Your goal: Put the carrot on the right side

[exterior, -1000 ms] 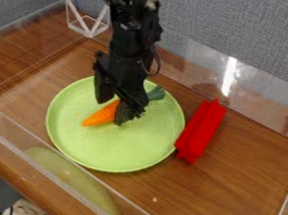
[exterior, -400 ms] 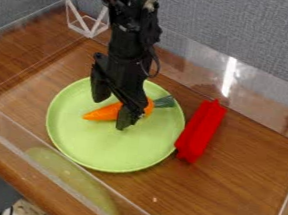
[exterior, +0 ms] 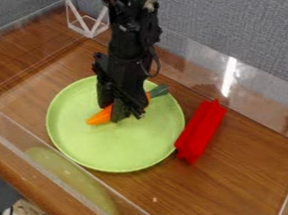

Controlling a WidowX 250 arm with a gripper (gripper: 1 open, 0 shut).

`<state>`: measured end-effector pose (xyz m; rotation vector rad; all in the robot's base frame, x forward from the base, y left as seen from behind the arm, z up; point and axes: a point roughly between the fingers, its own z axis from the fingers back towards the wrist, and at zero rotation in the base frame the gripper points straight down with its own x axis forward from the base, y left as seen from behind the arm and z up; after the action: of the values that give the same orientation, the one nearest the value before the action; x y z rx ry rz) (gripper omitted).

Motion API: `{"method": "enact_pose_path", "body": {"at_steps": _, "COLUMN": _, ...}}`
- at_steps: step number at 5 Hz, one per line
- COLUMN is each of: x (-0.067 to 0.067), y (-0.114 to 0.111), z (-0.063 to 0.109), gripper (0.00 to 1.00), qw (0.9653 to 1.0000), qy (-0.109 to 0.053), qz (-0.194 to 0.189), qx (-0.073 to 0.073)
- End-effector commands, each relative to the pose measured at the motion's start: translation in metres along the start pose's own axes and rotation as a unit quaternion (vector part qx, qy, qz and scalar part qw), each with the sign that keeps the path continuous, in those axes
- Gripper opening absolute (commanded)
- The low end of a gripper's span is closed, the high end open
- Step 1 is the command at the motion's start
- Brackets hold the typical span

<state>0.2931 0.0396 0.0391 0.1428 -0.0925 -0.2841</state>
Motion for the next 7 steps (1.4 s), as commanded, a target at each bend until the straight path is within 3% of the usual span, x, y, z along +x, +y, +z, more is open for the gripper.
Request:
{"method": "enact_pose_path", "body": {"at_steps": 1, "x": 0.011, "y": 0.002, "z": 0.037, "gripper": 0.0, "qw": 0.9988, "qy": -0.042, "qz": 0.006, "qx": 0.025}}
{"method": "enact_pose_path", "body": {"at_steps": 2, "x": 0.022, "y": -0.02, "z": 0.066, "gripper": 0.0, "qw": 0.9968, "qy": -0.071, "qz": -0.01, "qx": 0.035}}
{"method": "enact_pose_path", "body": {"at_steps": 3, "x": 0.046, "y": -0.059, "z": 0.082, "gripper": 0.0, "qw": 0.9937, "qy": -0.097, "qz": -0.046, "qx": 0.03}}
{"method": "enact_pose_path", "body": {"at_steps": 4, "x": 0.069, "y": -0.098, "z": 0.068, "gripper": 0.0, "qw": 0.9922, "qy": -0.106, "qz": -0.065, "qx": 0.002}}
{"method": "enact_pose_path", "body": {"at_steps": 5, "x": 0.073, "y": -0.129, "z": 0.056, "gripper": 0.0, "qw": 0.99, "qy": -0.117, "qz": -0.078, "qx": -0.013}}
{"method": "enact_pose_path", "body": {"at_steps": 7, "x": 0.072, "y": -0.151, "z": 0.024, "gripper": 0.0, "qw": 0.9838, "qy": -0.137, "qz": -0.108, "qx": -0.041}}
